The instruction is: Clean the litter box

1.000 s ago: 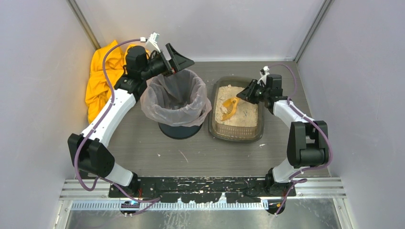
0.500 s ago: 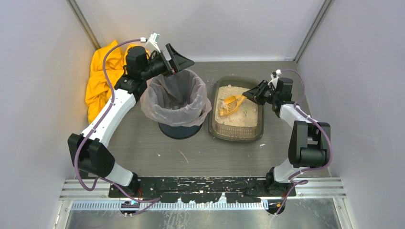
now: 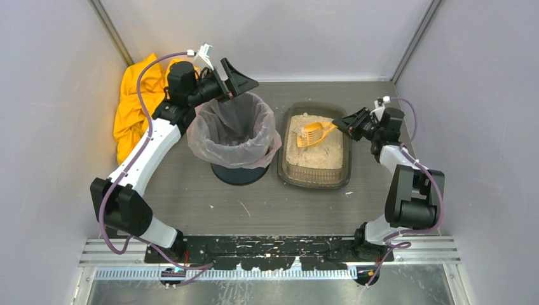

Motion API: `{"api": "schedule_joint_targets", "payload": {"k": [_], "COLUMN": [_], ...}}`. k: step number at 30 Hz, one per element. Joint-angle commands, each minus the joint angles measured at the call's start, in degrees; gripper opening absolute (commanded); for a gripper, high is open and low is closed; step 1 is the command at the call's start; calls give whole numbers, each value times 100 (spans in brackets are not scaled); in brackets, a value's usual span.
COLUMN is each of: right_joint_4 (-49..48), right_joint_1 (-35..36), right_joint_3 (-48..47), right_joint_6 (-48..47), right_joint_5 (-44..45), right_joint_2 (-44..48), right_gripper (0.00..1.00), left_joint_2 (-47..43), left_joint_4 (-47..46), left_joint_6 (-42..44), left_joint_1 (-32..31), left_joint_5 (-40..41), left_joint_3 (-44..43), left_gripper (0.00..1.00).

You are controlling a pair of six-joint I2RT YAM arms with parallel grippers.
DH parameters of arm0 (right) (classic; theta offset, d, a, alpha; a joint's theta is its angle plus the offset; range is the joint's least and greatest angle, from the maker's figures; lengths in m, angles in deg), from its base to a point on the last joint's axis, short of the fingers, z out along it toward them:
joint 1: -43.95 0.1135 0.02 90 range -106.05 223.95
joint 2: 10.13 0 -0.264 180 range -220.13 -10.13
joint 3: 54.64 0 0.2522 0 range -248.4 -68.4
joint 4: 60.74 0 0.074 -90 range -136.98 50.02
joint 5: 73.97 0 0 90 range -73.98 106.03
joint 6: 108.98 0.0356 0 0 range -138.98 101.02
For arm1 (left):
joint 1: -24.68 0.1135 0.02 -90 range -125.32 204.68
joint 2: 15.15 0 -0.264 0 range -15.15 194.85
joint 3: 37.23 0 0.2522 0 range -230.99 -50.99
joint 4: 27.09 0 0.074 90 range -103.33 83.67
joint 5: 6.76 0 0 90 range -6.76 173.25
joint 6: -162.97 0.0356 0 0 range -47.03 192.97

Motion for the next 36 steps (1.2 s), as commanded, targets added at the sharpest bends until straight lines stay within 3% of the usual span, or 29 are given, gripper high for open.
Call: {"api": "schedule_joint_targets", "payload": {"k": [1,9,20,32,36], "right_joint_4": [-692,-1782,-3426,-3454,-3615], "right_joint_1": [-251,-440,-477,-403,-406], "right_joint_3": [50,259,-223,-1338,-1244], "right_joint_6": [307,1201,2827,3259,3388], "right_joint_5": [-269,-622,-749,-788,-706], "right_joint_2": [409,534,581,554,510], "right_gripper": [1,1,1,1,1], "left_joint_2": [-201,-139,-122,-28,59], "left_joint_4": [-289,-248,-306,-282,-310], "left_joint_6": [114,123,69,79,66], "left_joint_1": [1,-2,-1,79,79], "left_joint_5": [-92,-120,-164,-172,-199], "left_joint_3": [-109,-207,-268,-433,-523], "left_gripper": [99,99,99,99,99]}}
